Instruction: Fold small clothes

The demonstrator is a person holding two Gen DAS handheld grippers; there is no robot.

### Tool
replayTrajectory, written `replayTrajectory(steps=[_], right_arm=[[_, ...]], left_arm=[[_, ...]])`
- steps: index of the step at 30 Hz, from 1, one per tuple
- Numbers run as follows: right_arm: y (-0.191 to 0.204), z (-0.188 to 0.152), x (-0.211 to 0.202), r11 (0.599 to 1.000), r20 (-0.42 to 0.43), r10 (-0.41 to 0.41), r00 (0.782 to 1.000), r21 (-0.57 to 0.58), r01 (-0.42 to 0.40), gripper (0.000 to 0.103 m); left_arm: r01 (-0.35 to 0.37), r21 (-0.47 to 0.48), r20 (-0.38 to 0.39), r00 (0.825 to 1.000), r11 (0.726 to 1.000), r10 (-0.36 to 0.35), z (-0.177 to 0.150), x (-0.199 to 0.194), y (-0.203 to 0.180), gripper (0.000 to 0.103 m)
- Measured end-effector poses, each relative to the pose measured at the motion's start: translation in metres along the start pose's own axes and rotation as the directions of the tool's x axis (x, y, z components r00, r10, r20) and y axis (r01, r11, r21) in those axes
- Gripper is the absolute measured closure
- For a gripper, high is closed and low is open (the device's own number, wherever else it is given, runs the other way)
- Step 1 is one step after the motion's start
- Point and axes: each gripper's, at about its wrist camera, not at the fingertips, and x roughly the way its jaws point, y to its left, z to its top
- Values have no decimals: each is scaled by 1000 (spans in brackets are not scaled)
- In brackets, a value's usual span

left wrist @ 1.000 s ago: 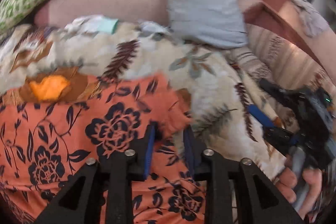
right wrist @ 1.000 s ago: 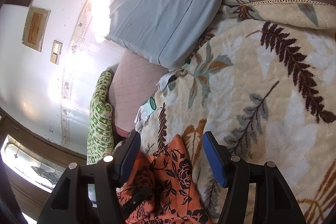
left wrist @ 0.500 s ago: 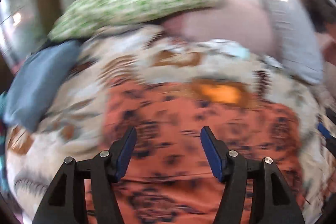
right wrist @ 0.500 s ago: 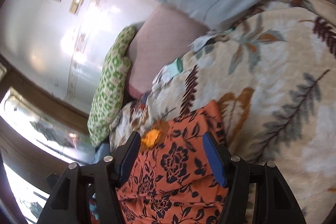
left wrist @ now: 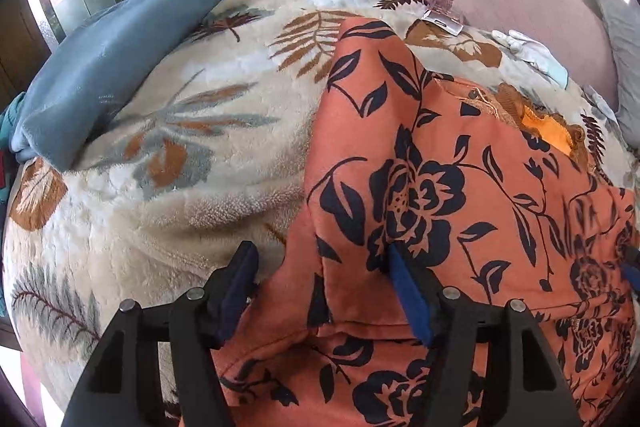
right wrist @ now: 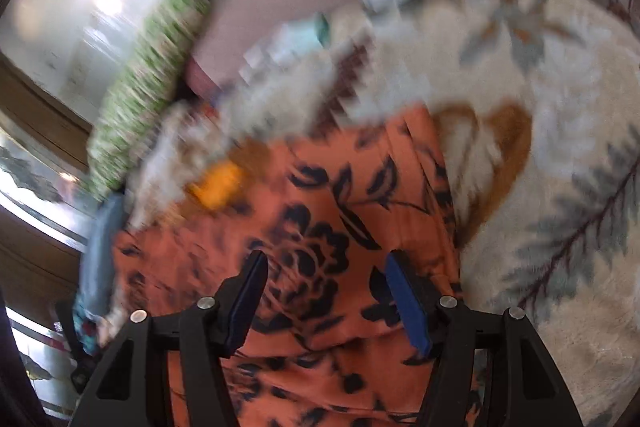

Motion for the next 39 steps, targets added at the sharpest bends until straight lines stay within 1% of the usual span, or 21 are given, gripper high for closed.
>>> replayTrajectory(steps=[2, 4, 6, 7, 9, 10, 13, 15, 18, 21, 22, 24, 25, 26, 27, 29, 31, 35, 36, 38, 39], right_arm=[[0, -3, -1, 999, 24, 1, 1000, -32, 0, 38], [5, -3, -4, 998, 0, -29, 1000, -53, 29, 38], [7, -4, -15, 999, 27, -21, 999, -47, 22, 38], [8, -3, -22, 999, 55, 4, 998, -43, -2, 38], [10, 1, -36, 997, 120, 37, 992, -65, -30, 38], [11, 2, -42, 997, 154, 41, 987, -77, -29, 38], [14, 5, -54, 994, 225, 83, 971, -86, -65, 38], [18, 9, -53, 992, 237, 107, 966, -93, -87, 38], [22, 11, -44, 991, 217, 94, 972, -109, -71, 38], [27, 14, -39, 992, 216, 86, 973, -113, -62, 38], [27, 15, -36, 991, 217, 85, 973, -116, -61, 38], [26, 19, -26, 992, 195, 66, 978, -122, -43, 38], [23, 21, -13, 992, 156, 30, 987, -122, -11, 38], [19, 23, 2, 993, 103, -18, 995, -114, 30, 38], [11, 24, 18, 993, 41, -54, 998, -98, 58, 38], [9, 26, 18, 995, 70, -26, 997, -97, 32, 38], [12, 30, 13, 996, 42, -37, 998, -78, 41, 38], [20, 26, -12, 994, 135, -5, 991, -108, 20, 38], [24, 25, -17, 992, 154, 3, 988, -128, 17, 38], [31, 20, -21, 988, 165, 11, 986, -155, 15, 38], [34, 18, -17, 986, 148, 5, 989, -166, 20, 38]], left_arm=[[11, -9, 4, 1000, 1000, -11, 3, -2, 2, 34], [28, 6, 62, 998, 1000, -28, 9, -16, 0, 34], [57, 32, 165, 984, 998, -62, 16, -41, -3, 34], [66, 39, 208, 975, 997, -73, 20, -51, -3, 34], [68, 30, 273, 959, 997, -74, 30, -64, -1, 34], [60, 6, 282, 957, 998, -59, 38, -65, 2, 34], [57, -118, 275, 961, 991, -23, 61, -57, 23, 34], [77, -198, 266, 964, 977, -22, 73, -45, 35, 34], [87, -223, 246, 969, 971, -30, 79, -26, 37, 35], [108, -188, 211, 975, 976, -67, 78, -5, 20, 35], [85, -164, 182, 982, 983, -54, 75, 1, 13, 35], [10, -79, 84, 996, 997, -3, 73, 23, -5, 35], [-7, -39, 39, 999, 999, 8, 70, 34, -12, 34], [-10, -15, 28, 1000, 1000, 11, 66, 41, -16, 33], [-11, -15, 54, 998, 1000, 12, 64, 40, -16, 32], [-1, -26, 37, 999, 1000, 2, 67, 36, -13, 33], [17, -48, 64, 998, 999, -14, 70, 24, -9, 34], [57, -24, 197, 979, 998, -51, 74, -15, -14, 34], [59, -7, 211, 976, 998, -56, 75, -19, -17, 34], [32, 27, 191, 981, 999, -37, 74, -13, -24, 34], [22, 38, 150, 988, 999, -27, 72, -1, -25, 34]])
